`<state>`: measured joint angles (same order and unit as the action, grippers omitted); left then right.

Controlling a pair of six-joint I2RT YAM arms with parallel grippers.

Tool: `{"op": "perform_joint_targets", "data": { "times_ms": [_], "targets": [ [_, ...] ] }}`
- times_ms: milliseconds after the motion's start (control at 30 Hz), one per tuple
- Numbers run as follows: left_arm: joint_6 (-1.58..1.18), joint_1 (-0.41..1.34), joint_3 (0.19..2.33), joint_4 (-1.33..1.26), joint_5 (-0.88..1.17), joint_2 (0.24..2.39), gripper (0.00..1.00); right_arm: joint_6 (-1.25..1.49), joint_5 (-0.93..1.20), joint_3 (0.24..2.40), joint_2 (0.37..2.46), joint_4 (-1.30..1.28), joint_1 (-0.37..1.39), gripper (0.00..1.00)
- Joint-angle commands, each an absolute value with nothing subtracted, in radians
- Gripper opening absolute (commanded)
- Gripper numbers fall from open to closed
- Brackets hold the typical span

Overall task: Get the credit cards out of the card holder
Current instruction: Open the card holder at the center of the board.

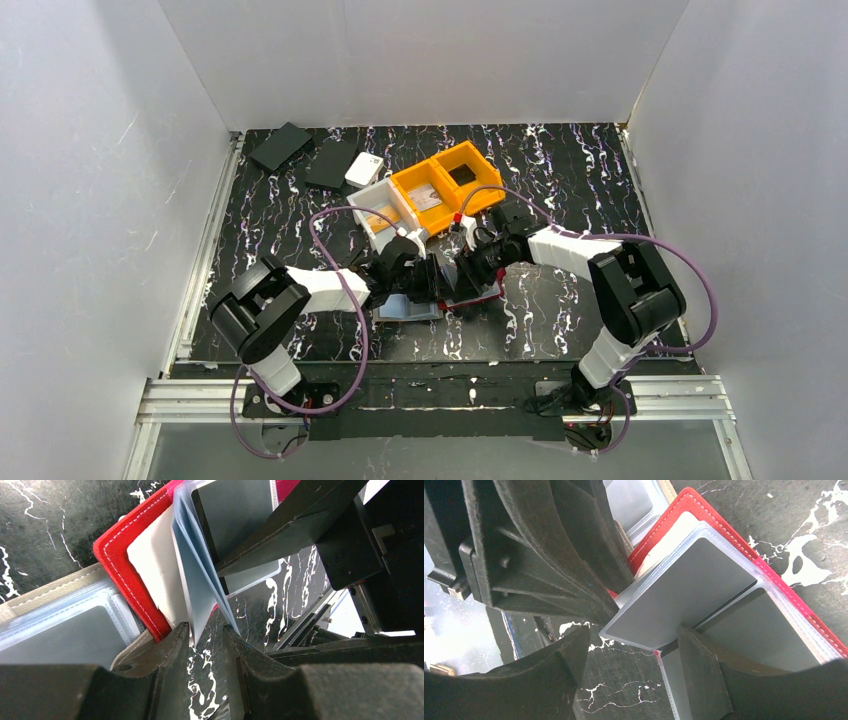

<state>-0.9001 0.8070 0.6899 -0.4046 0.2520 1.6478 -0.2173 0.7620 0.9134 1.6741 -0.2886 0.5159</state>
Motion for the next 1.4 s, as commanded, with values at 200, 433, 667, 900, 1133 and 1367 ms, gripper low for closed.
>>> {"op": "perform_joint_targets", "data": {
  "times_ms": [200,433,667,900,1133,1367],
  "targets": [
    [-0.888,0.799,0.712,-0.408,0.265,1.659,0.29,-0.247,0.648,0.950,1.616,-0.295,0.534,0.68],
    [-0.892,0.787,0.691,-0.407,0.262,1.656,0.29,-0.242,0.614,0.937,1.589,-0.281,0.522,0.63],
    [-0.890,0.781,0.693,-0.408,0.266,1.665,0.29,-0.241,0.613,0.936,1.582,-0.283,0.513,0.61],
    [-0.891,0.776,0.687,-0.407,0.268,1.672,0.29,-0.240,0.594,0.934,1.571,-0.282,0.501,0.64],
    [-0.891,0.772,0.683,-0.407,0.270,1.669,0.29,-0.241,0.592,0.932,1.569,-0.285,0.491,0.66],
    [-0.897,0.767,0.655,-0.408,0.257,1.613,0.29,-0.241,0.582,0.930,1.577,-0.289,0.489,0.66]
  ]
}}
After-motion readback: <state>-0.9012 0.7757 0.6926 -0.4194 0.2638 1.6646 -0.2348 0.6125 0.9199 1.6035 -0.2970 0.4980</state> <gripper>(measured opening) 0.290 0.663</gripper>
